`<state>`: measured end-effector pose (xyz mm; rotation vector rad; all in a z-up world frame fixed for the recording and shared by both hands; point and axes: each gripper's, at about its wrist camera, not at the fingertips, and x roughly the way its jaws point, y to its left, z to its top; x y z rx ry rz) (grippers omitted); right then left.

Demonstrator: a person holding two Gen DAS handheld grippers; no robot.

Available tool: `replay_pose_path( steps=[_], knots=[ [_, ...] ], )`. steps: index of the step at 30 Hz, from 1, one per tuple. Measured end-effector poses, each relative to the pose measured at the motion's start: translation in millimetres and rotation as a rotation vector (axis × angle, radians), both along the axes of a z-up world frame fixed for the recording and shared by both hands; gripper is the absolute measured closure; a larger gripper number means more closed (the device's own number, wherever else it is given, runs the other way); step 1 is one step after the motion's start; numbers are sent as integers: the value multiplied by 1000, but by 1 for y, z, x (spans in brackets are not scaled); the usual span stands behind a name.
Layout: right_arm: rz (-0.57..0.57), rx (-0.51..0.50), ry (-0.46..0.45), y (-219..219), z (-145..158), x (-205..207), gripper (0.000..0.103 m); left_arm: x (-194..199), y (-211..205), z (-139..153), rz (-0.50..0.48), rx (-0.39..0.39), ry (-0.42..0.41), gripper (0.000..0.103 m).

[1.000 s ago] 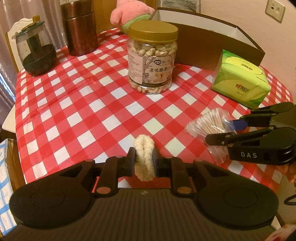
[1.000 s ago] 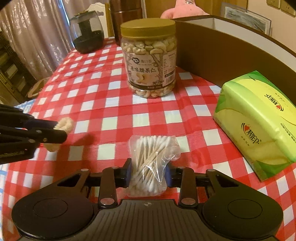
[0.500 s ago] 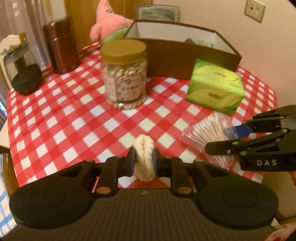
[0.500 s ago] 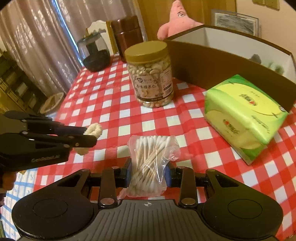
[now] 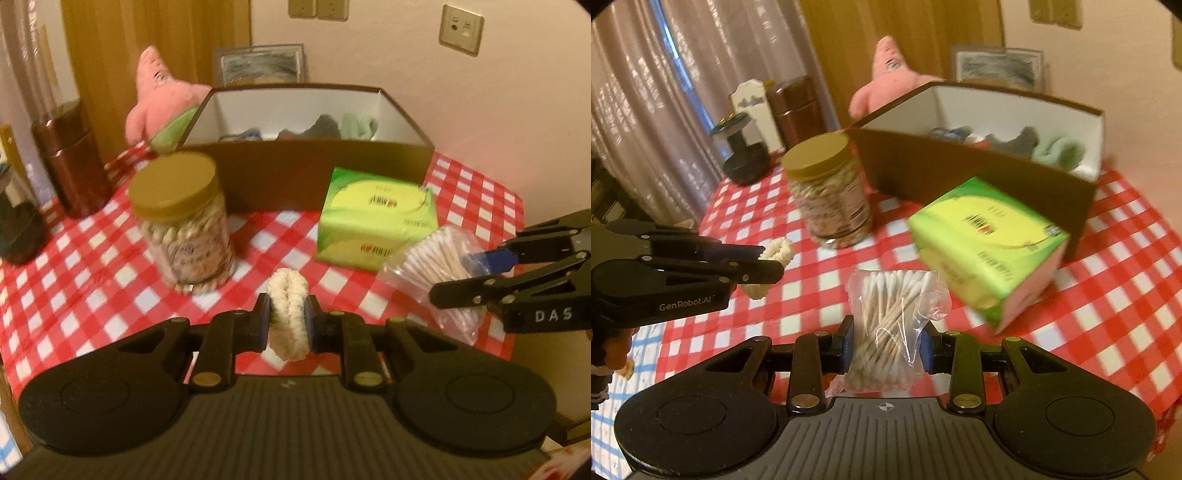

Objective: Organize soft objects
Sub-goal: 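Carry the hair tie and swab bag with both tools over the box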

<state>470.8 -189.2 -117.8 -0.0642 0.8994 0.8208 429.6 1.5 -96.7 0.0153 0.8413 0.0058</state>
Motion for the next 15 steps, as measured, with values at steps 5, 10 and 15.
replay_pose_path(
  steps=[5,10,15],
  knots=[
    [-46,7,-34,-20,13,21,68,25,-3,9,-11,14,-31,85],
    [-101,-6,-82,-42,26,50,68,54,-2,18,-15,32,-60,85],
    [-163,-26,-130,-65,34,83,68,86,-1,23,-14,73,-84,85]
  ],
)
